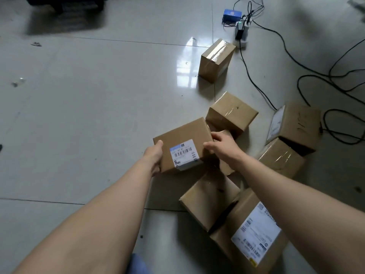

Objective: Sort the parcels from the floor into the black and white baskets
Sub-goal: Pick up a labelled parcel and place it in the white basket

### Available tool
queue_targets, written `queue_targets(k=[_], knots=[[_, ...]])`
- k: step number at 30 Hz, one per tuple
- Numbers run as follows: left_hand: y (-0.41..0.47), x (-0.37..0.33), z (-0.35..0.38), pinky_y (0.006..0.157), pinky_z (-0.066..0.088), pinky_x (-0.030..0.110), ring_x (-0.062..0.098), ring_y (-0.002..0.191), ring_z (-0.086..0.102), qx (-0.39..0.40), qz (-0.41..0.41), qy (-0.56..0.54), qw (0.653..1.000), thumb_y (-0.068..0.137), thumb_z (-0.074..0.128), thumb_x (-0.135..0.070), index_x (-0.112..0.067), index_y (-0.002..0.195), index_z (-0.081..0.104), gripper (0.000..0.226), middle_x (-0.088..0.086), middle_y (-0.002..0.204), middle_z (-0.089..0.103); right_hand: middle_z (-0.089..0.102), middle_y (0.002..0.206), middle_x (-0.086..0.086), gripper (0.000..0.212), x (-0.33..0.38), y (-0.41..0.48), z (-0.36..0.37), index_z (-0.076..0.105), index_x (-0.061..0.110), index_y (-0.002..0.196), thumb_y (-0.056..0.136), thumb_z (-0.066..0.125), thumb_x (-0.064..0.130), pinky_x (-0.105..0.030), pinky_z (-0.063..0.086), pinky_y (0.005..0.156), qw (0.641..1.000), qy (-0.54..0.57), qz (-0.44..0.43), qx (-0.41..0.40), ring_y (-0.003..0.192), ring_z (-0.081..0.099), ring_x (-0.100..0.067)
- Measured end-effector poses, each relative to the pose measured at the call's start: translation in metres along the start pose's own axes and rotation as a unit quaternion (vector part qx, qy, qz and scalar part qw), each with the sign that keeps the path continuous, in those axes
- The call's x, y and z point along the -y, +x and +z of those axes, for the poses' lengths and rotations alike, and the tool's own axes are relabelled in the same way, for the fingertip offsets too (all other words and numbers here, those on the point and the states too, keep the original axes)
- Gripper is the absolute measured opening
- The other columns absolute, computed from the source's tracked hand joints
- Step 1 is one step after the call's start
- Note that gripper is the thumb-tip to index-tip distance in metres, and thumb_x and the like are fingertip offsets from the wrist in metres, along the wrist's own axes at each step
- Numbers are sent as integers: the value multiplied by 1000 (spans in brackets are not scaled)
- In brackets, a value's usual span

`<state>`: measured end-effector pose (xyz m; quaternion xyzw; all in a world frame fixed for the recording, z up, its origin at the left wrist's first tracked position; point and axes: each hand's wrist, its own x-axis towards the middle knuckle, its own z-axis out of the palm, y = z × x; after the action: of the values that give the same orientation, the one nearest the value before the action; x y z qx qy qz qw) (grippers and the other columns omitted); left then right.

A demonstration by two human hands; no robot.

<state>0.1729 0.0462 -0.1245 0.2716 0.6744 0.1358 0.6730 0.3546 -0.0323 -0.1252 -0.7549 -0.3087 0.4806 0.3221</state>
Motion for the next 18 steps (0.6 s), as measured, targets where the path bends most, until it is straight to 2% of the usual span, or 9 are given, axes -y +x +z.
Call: queue_targets(k=[2,5,7,8,9,11,12,14,18], knots=[[3,-3,-6,50,54,31,17,62,61,-11,-17,-32,999,95,42,-53,-19,113,55,40,1,76,61,62,108,2,47,4,3,4,55,11,128,87,63,32,-11,44,57,999,40,16,-23,90,58,-8],[8,-10,-14,74,55,46,26,83,64,-34,-17,-75,996,89,37,-67,-18,117,55,60,5,97,64,62,101,8,51,16,4,4,60,15,117,86,53,56,-23,36,61,992,90,63,-60,87,54,-6],[7,-13,-21,69,52,47,27,89,61,-48,-5,-83,995,88,37,-68,-16,116,52,60,5,102,62,64,94,12,49,23,6,7,63,21,101,85,46,64,-24,39,58,987,127,79,-54,83,56,-3],[6,-14,-25,64,50,45,25,85,59,-49,2,-81,995,89,40,-65,-17,113,52,55,5,98,62,64,94,13,46,26,7,9,63,24,97,86,44,65,-26,43,61,984,147,87,-50,84,57,-4],[4,-15,-29,63,47,44,22,82,58,-49,5,-76,996,91,45,-59,-17,112,54,48,4,93,62,65,102,12,49,28,8,12,63,22,102,87,44,65,-32,49,72,981,161,98,-46,94,59,-9],[3,-15,-36,67,44,43,19,77,56,-46,5,-62,997,93,52,-42,-15,107,58,31,3,86,61,58,127,2,65,29,10,20,56,15,124,85,46,66,-46,42,100,977,167,122,-45,119,52,-21],[3,-13,-39,66,44,41,18,73,55,-43,5,-52,998,94,52,-35,-15,99,59,22,3,82,60,55,133,0,71,29,11,25,52,12,129,83,49,67,-46,38,103,977,165,130,-47,123,49,-23],[1,-10,-44,59,40,33,17,68,51,-35,8,-30,999,94,50,-18,-15,83,57,13,1,74,54,51,137,-1,77,29,10,33,47,11,134,81,51,67,-41,38,98,977,159,139,-41,119,48,-21],[-2,-5,-54,60,38,29,17,75,48,-11,21,19,1000,85,38,8,-16,82,55,29,4,84,51,40,147,-2,82,26,9,41,37,17,143,81,48,70,-50,32,105,974,146,173,-11,133,39,-28]])
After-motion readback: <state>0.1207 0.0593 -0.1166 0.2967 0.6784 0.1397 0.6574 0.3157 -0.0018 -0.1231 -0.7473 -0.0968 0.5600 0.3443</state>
